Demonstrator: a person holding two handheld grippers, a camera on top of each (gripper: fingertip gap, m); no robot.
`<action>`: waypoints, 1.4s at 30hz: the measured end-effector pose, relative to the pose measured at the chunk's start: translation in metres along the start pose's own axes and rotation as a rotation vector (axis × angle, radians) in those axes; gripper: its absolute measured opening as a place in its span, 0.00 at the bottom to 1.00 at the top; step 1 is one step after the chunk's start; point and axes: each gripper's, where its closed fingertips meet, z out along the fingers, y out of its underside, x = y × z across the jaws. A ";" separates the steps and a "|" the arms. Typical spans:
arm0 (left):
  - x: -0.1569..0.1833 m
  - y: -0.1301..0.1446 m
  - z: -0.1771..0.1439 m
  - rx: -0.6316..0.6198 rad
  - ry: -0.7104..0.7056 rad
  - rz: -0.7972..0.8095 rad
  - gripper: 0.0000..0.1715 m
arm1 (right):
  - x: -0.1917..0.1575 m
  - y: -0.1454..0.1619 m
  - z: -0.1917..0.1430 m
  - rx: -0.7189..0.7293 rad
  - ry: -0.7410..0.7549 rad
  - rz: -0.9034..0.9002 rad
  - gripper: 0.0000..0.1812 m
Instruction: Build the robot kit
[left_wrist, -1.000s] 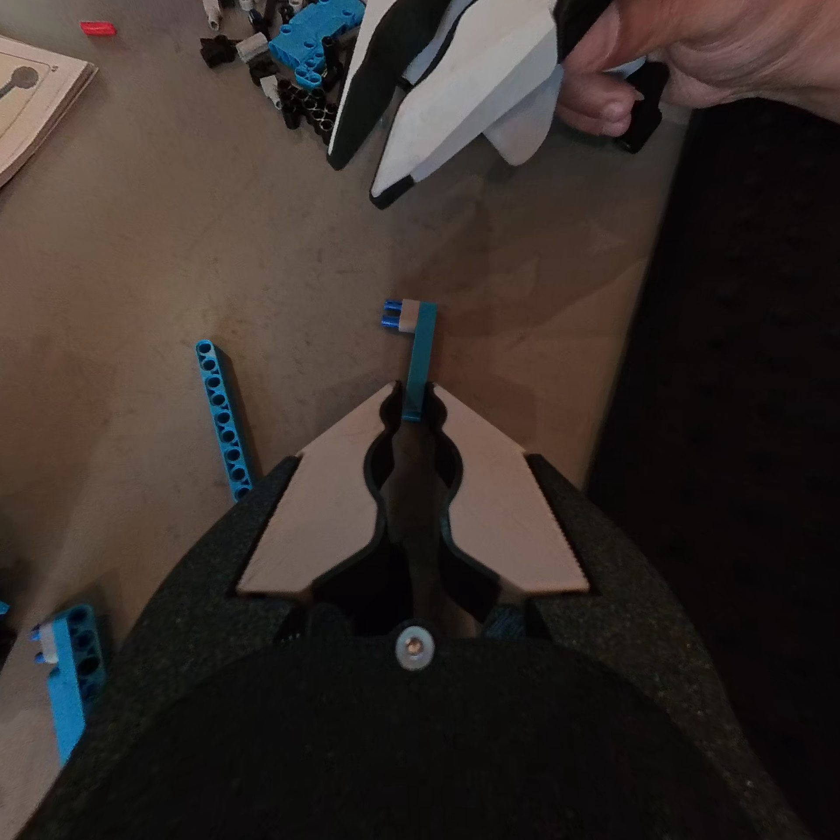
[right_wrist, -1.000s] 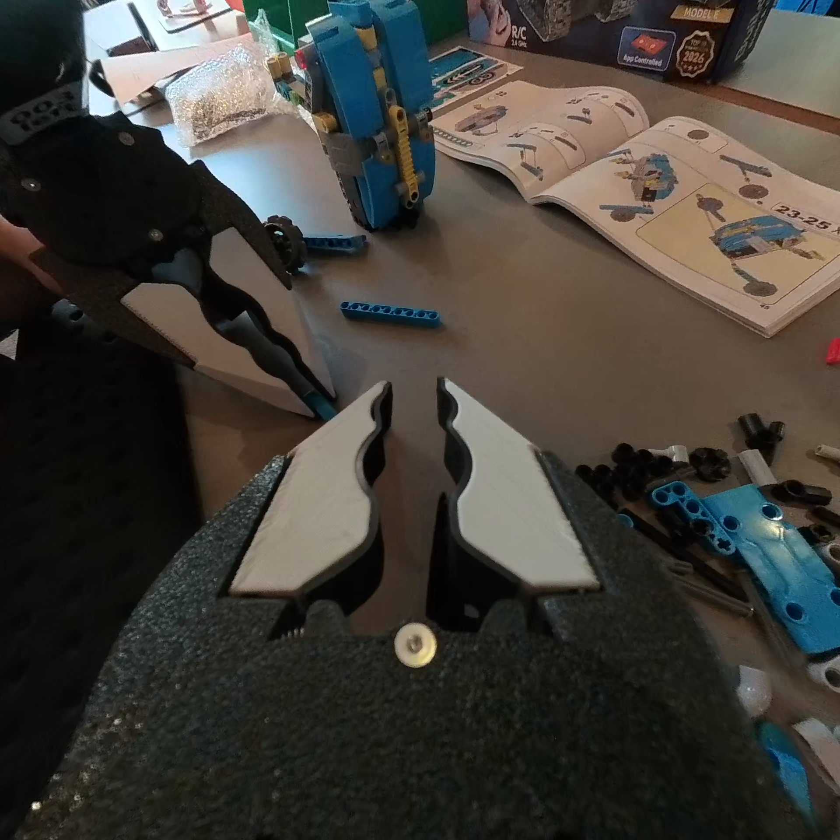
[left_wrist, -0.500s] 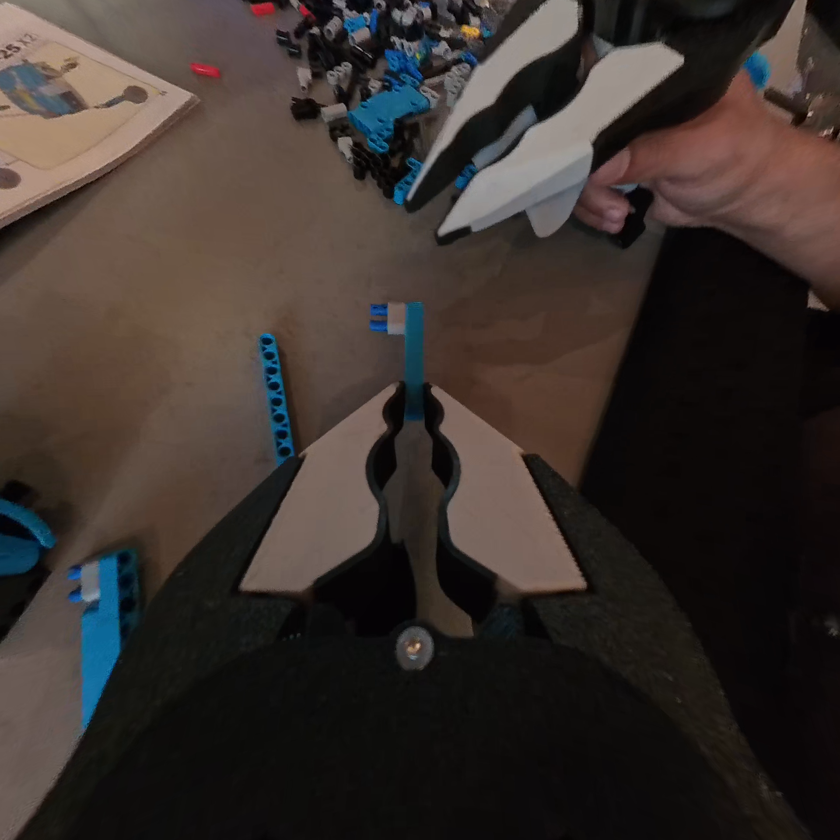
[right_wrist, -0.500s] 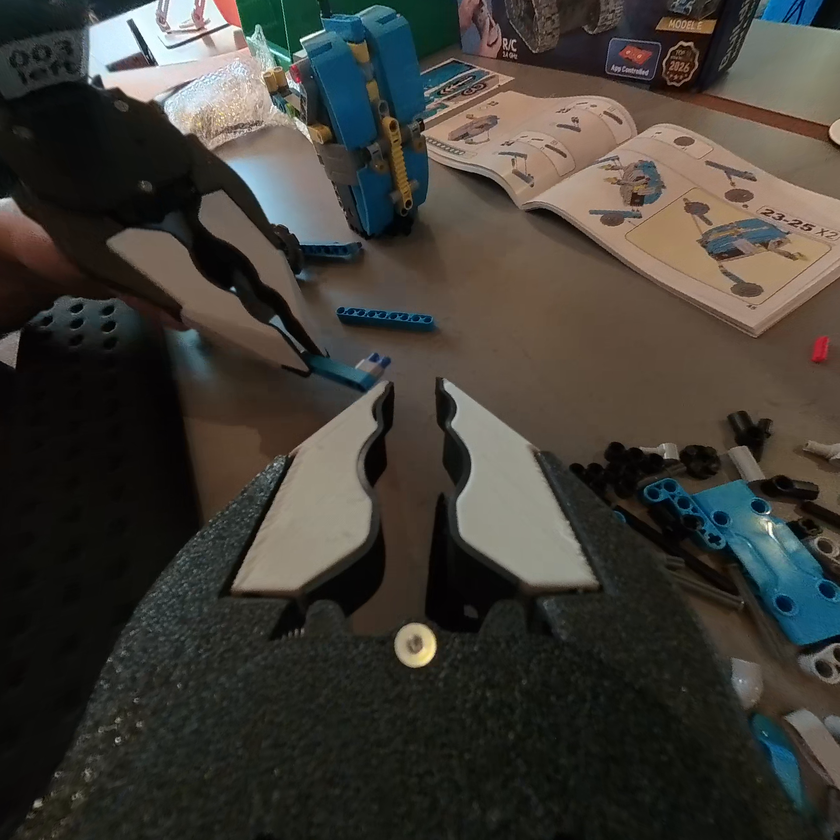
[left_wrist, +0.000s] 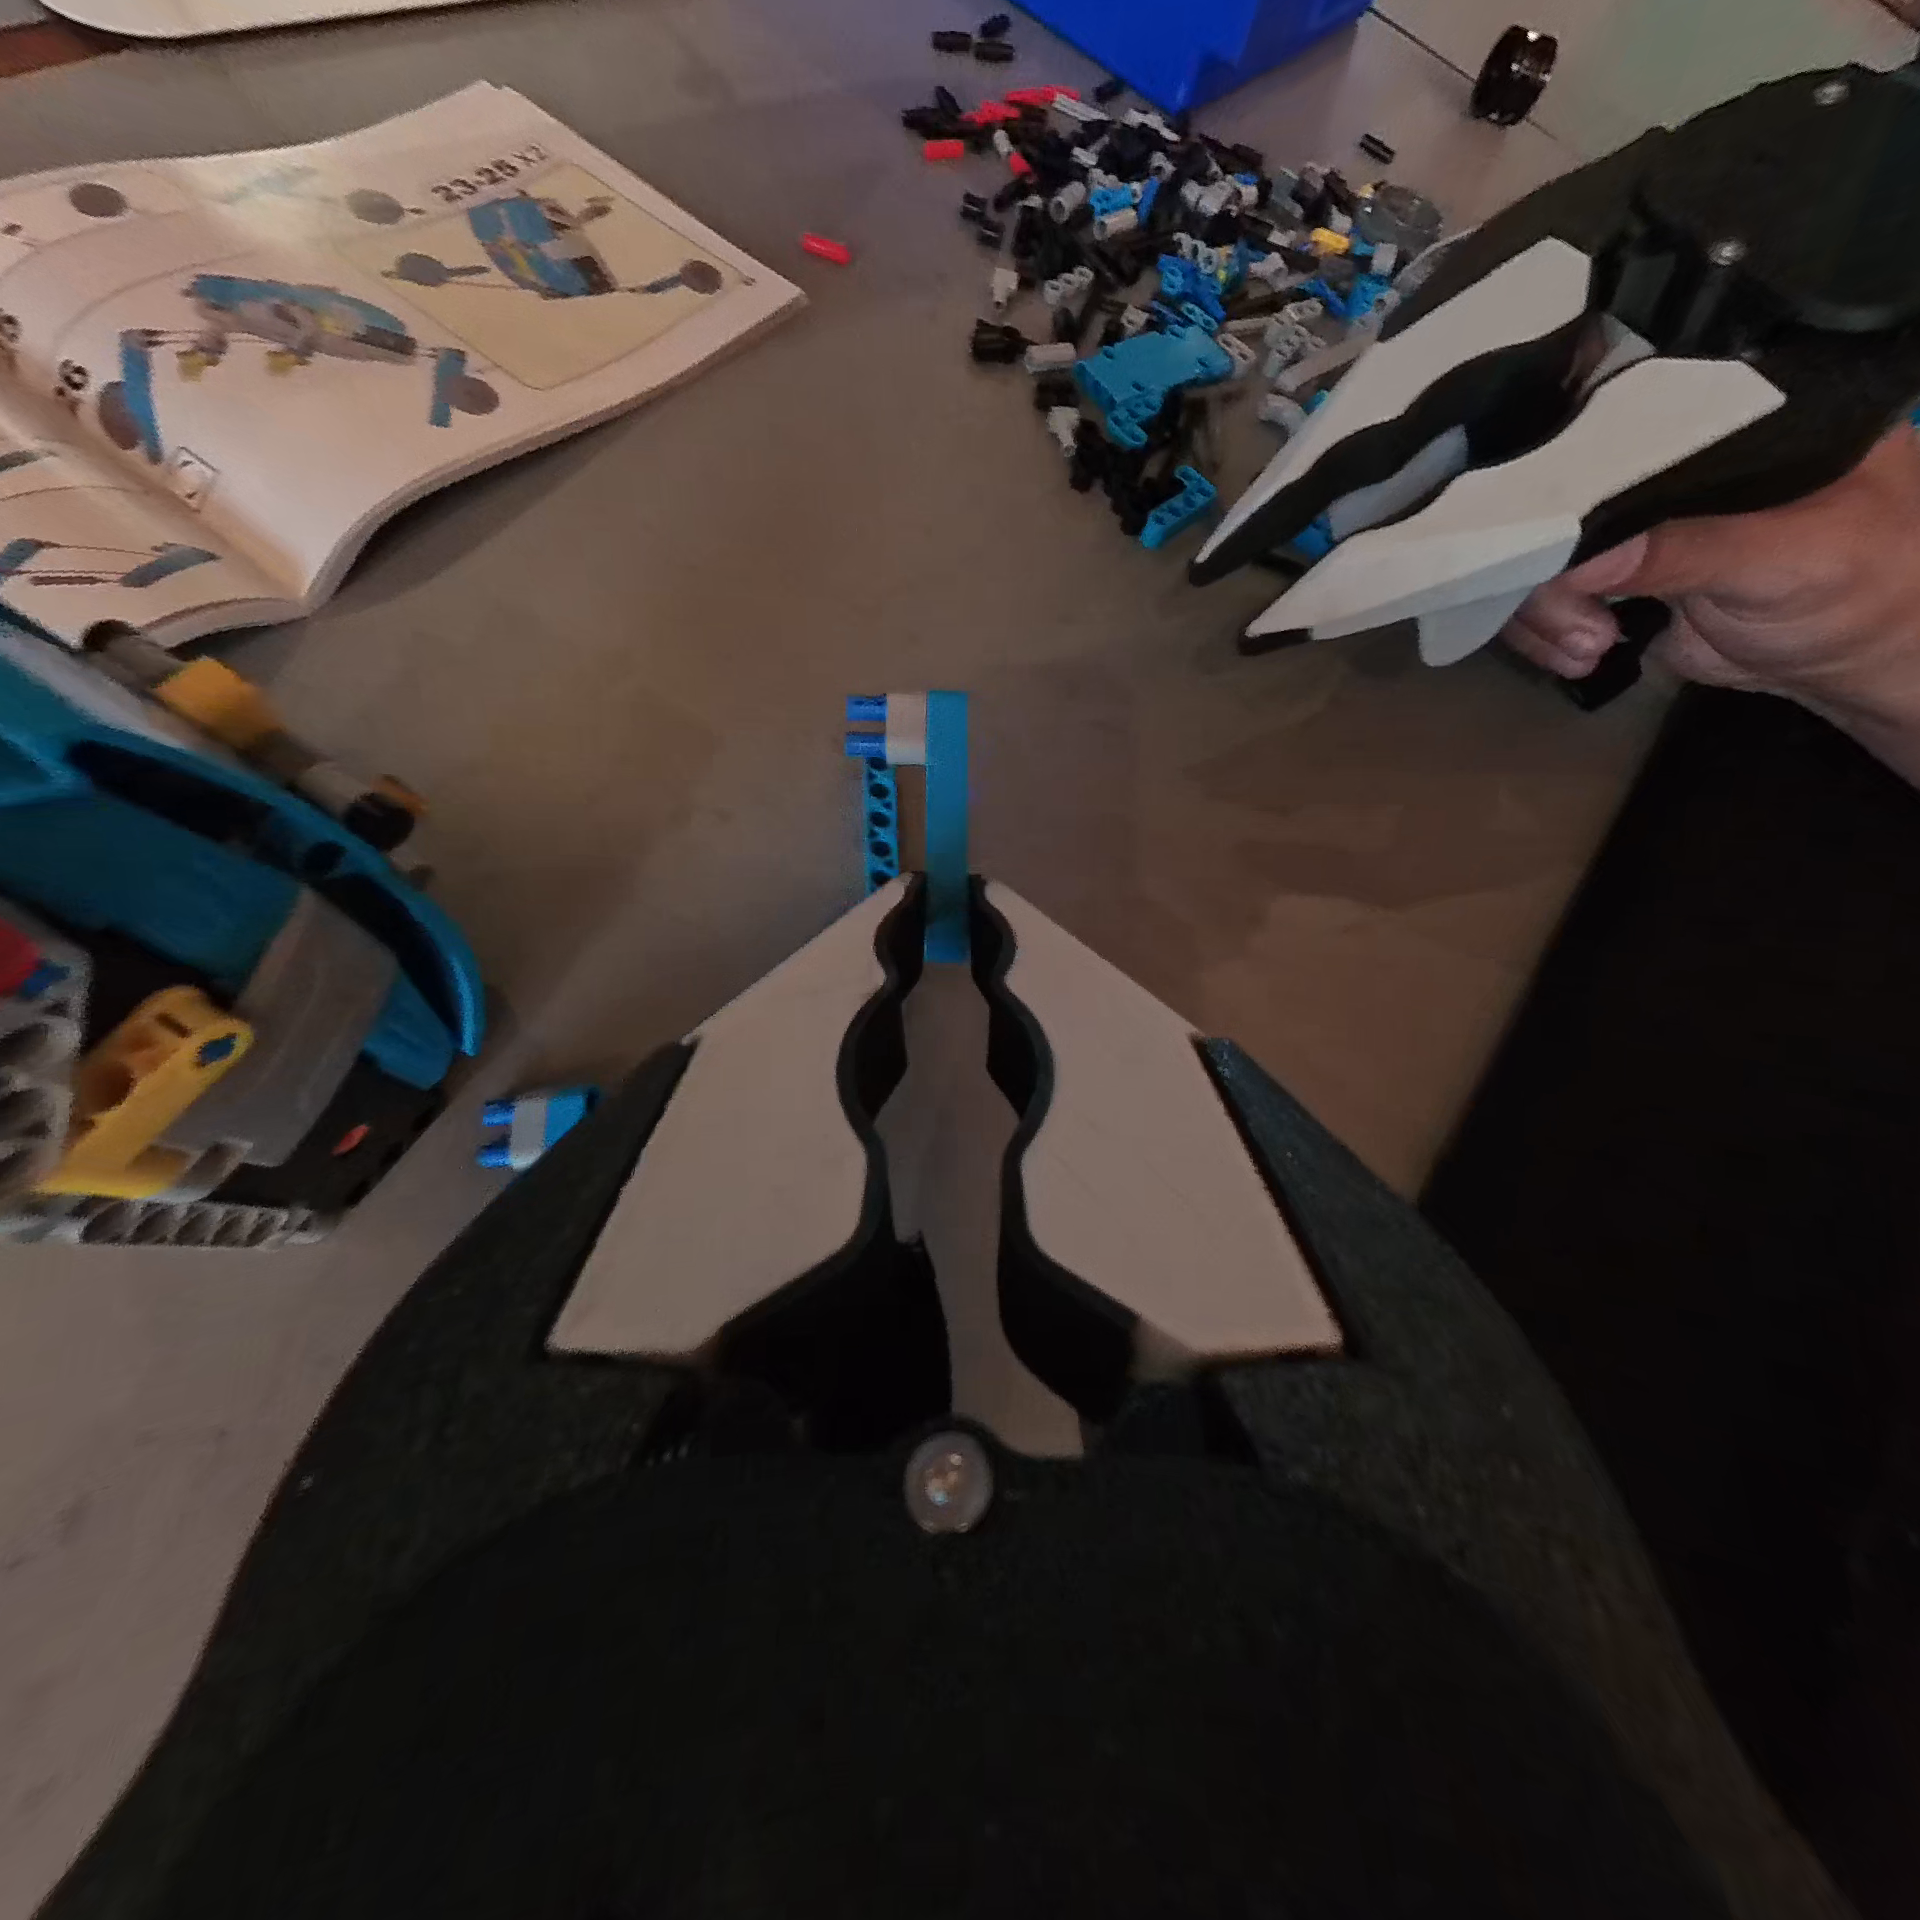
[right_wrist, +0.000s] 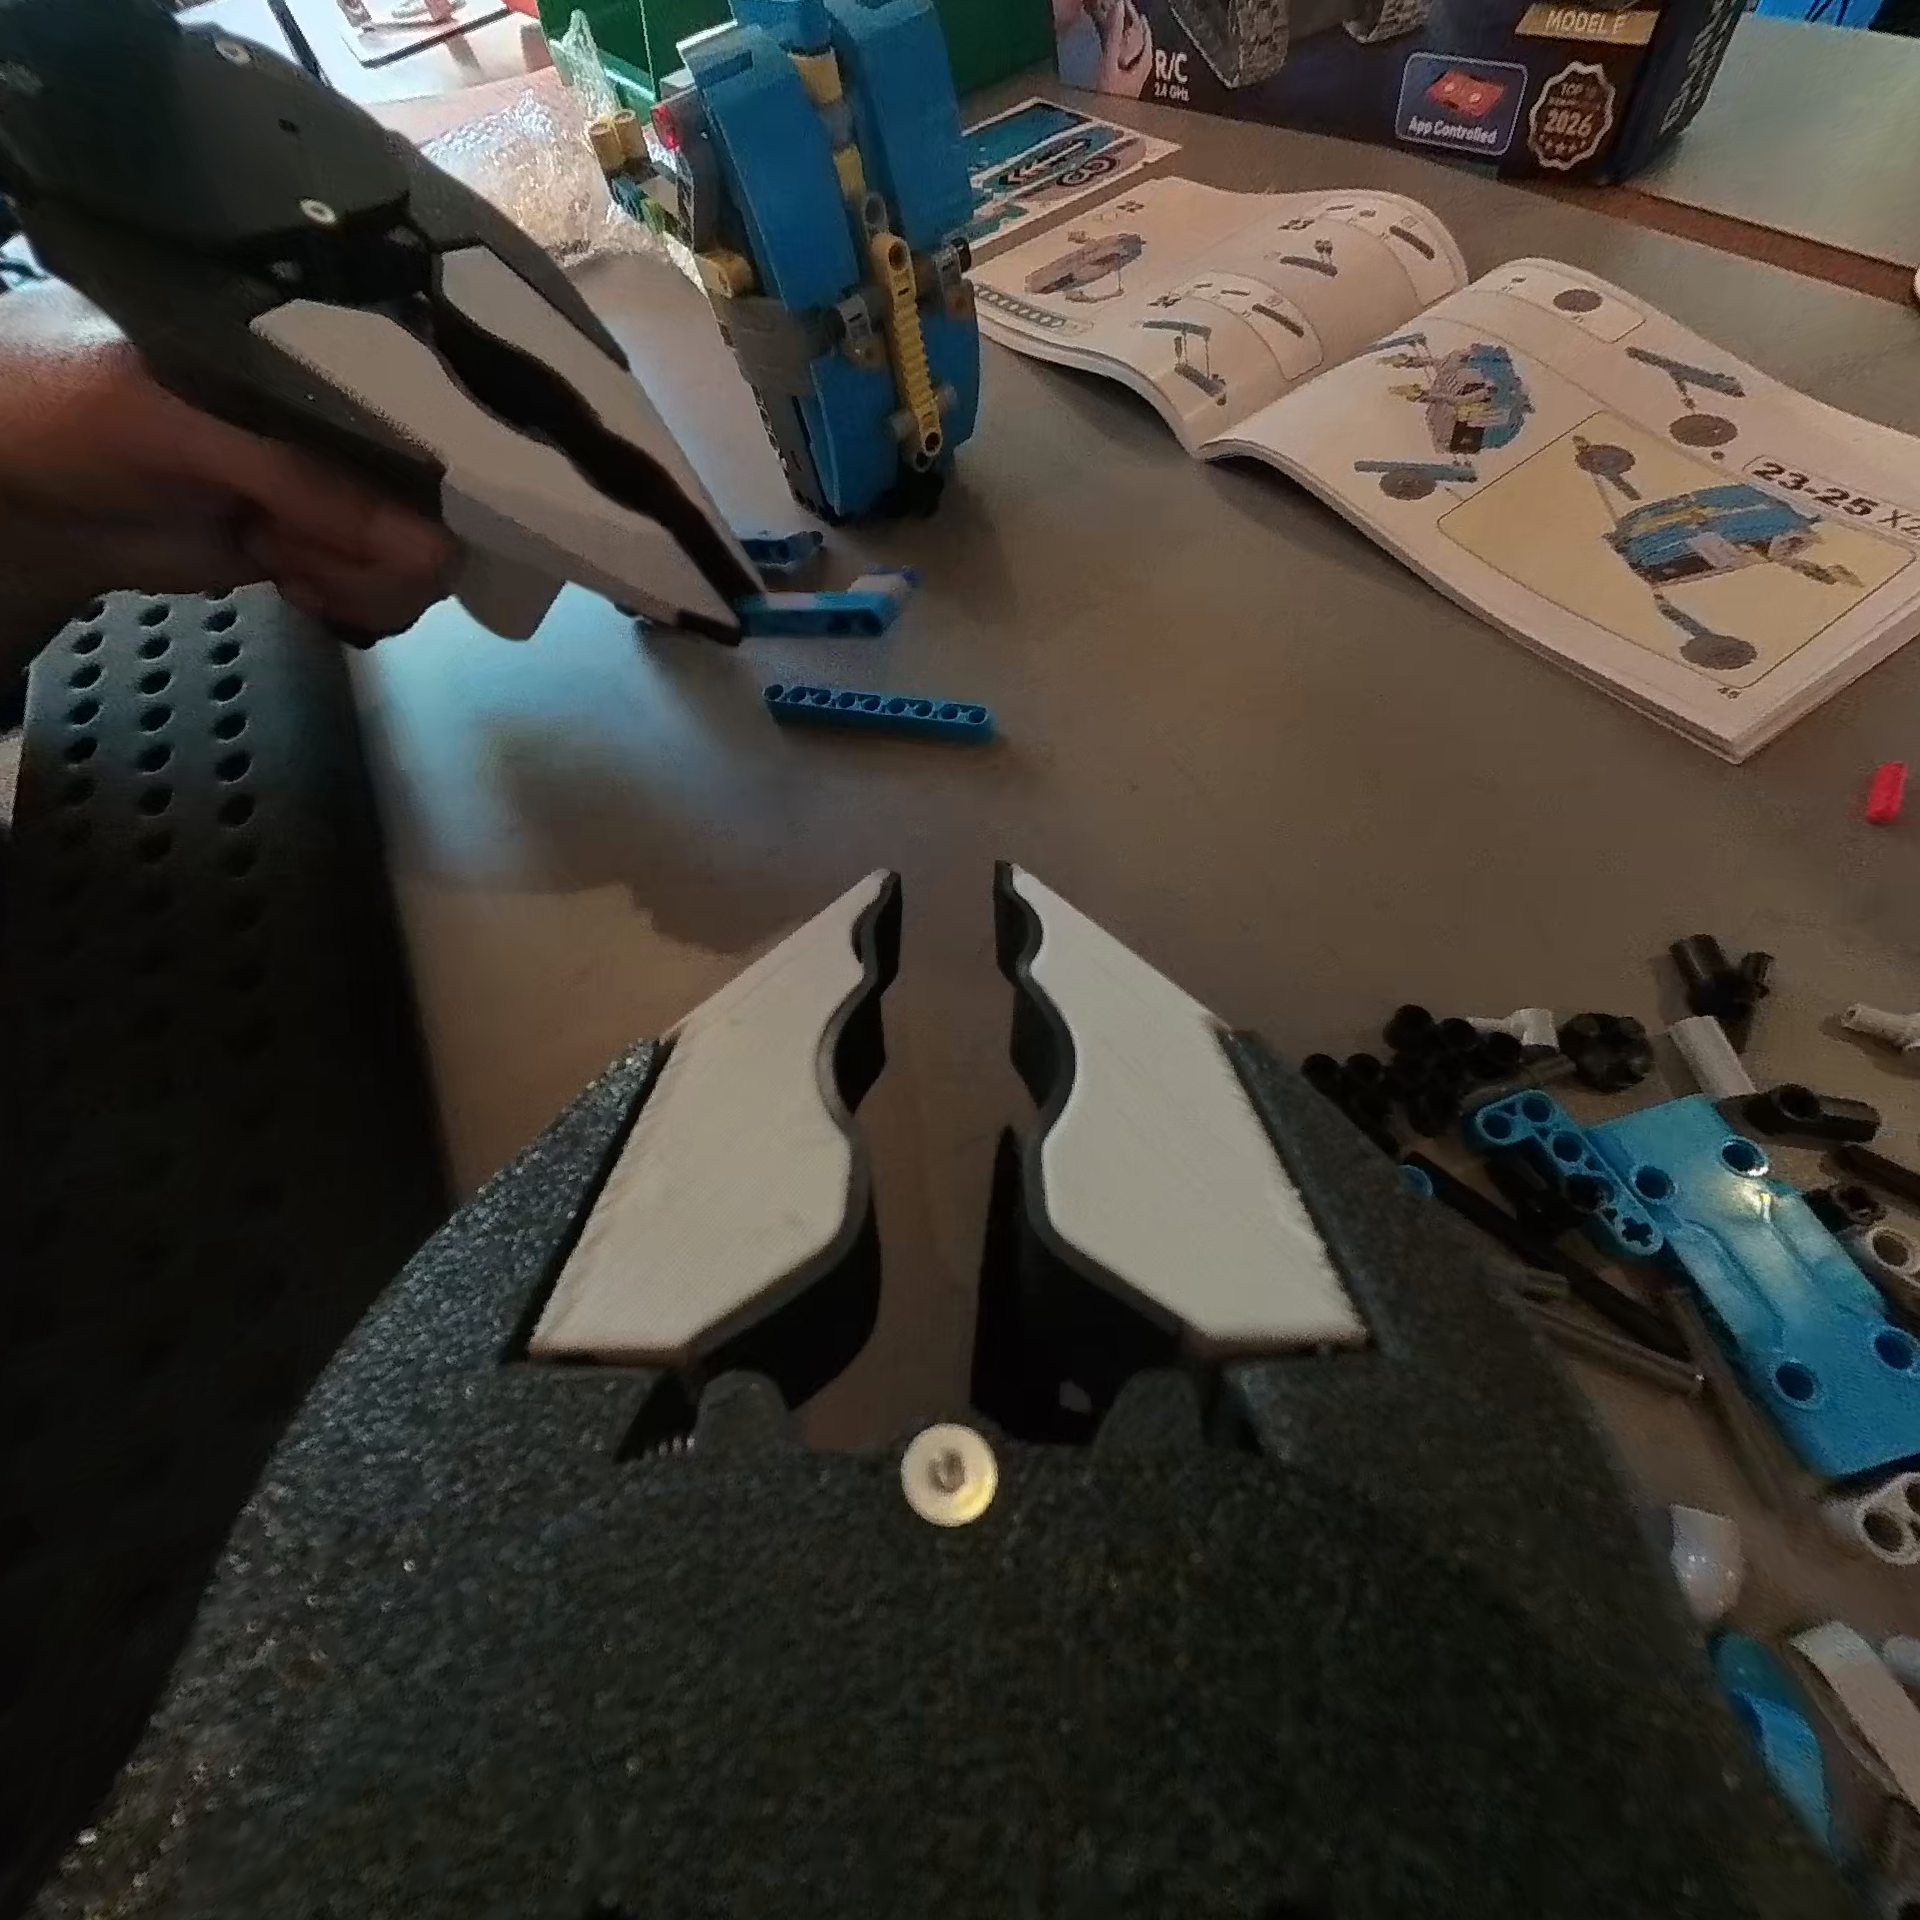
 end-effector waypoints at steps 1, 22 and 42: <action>-0.003 0.000 0.000 0.001 -0.018 0.002 0.04 | 0.000 0.000 0.000 -0.001 0.000 0.000 0.10; -0.025 0.000 0.030 -0.123 -0.199 0.069 0.04 | -0.002 0.004 0.002 -0.023 -0.006 -0.017 0.09; 0.003 0.009 0.024 -0.117 -0.110 0.127 0.17 | 0.000 0.008 0.000 -0.047 0.018 -0.046 0.09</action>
